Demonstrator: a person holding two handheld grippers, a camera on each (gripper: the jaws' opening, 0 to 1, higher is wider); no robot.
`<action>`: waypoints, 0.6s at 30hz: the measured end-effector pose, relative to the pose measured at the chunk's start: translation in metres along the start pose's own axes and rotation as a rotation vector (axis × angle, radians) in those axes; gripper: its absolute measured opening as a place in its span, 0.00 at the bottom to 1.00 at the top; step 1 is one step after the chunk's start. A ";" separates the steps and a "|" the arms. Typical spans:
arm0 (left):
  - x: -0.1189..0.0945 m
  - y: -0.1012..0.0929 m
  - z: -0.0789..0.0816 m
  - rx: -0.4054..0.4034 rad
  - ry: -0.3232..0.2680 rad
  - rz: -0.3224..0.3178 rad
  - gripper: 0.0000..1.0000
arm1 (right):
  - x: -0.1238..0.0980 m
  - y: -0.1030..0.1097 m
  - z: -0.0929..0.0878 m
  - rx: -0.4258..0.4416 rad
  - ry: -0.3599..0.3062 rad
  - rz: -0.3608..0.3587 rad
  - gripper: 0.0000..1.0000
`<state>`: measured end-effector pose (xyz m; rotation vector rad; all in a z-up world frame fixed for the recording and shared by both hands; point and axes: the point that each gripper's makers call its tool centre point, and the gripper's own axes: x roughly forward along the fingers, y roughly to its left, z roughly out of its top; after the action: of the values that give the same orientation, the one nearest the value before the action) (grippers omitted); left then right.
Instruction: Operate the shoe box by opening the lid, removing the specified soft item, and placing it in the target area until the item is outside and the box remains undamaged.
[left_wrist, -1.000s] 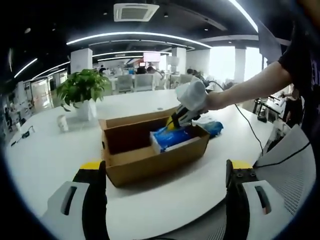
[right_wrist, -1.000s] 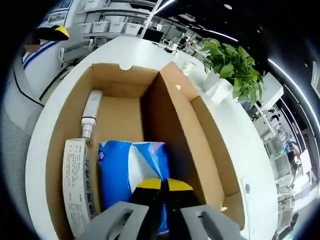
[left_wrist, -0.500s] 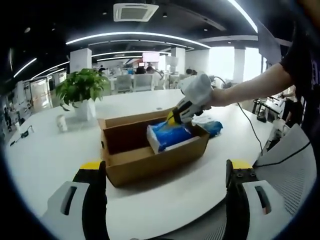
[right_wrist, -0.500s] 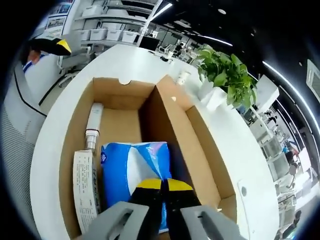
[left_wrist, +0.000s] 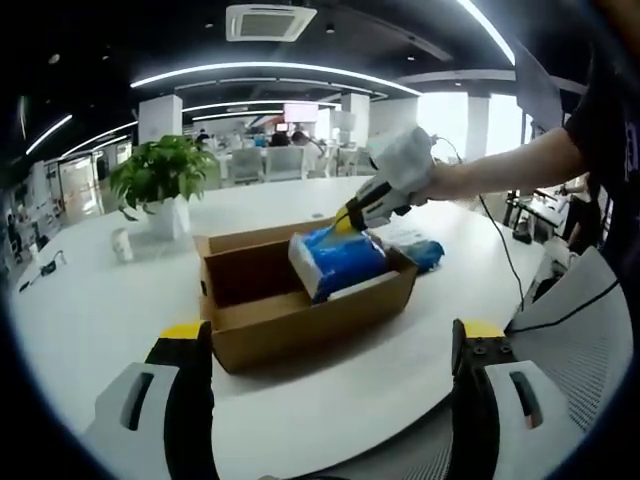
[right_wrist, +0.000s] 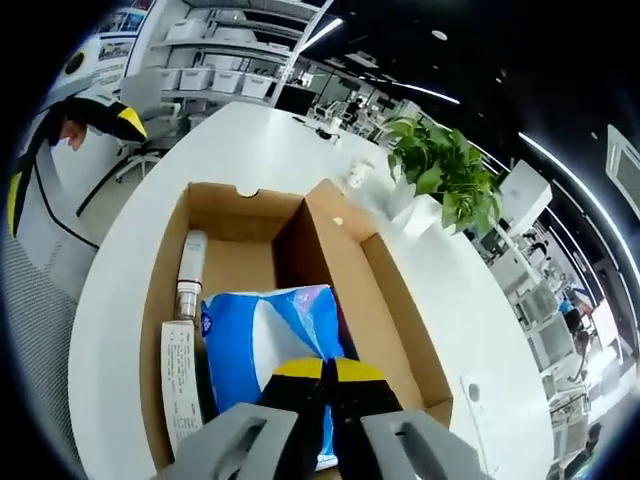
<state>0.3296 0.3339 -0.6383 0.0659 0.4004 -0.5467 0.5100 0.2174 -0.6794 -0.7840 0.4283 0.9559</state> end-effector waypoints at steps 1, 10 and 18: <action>0.000 0.000 0.000 0.000 0.001 -0.001 0.99 | -0.001 -0.001 0.002 -0.004 -0.004 -0.003 0.00; 0.000 -0.002 -0.001 0.002 0.004 -0.004 0.99 | -0.015 -0.007 0.019 -0.004 -0.035 -0.018 0.00; 0.001 -0.002 -0.002 -0.001 0.011 -0.009 0.99 | -0.028 -0.011 0.037 -0.007 -0.062 -0.019 0.00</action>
<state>0.3287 0.3319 -0.6404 0.0659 0.4115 -0.5549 0.5039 0.2255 -0.6328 -0.7621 0.3633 0.9618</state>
